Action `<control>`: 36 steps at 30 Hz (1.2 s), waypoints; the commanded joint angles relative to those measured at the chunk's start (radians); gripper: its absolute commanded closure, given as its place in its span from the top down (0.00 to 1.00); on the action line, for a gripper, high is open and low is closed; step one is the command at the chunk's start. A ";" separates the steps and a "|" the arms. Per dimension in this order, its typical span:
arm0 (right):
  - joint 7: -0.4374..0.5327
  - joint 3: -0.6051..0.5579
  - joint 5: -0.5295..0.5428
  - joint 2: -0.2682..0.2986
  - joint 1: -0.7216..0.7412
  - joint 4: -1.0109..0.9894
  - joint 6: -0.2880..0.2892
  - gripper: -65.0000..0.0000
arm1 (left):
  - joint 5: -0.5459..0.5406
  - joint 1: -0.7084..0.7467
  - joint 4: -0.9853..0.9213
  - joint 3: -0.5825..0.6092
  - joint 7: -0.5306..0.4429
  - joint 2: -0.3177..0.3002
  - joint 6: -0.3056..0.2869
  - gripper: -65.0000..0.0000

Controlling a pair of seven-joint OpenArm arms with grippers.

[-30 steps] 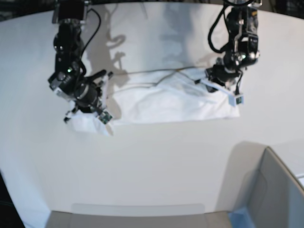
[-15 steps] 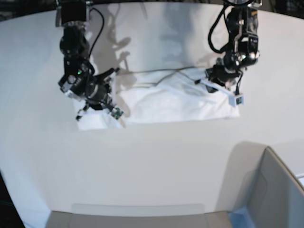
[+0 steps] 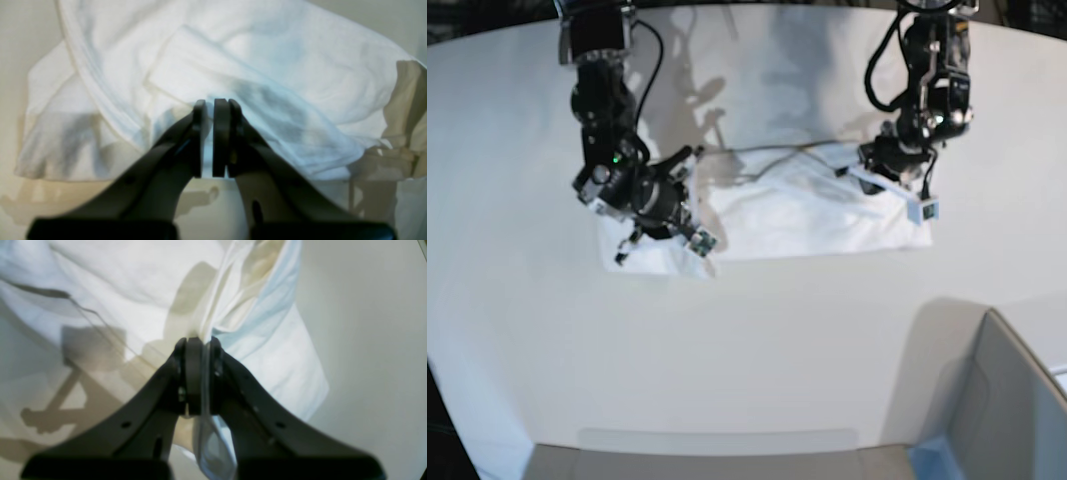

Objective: Layout the t-shirt on the table in an organized manner, then fold the t-shirt properly
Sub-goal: 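Fold the grasped strip end inward with the right gripper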

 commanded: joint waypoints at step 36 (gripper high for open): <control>0.013 0.309 -0.010 0.065 -0.019 0.095 0.016 0.00 | 0.000 -0.054 0.037 -0.001 0.029 -0.020 -0.008 0.37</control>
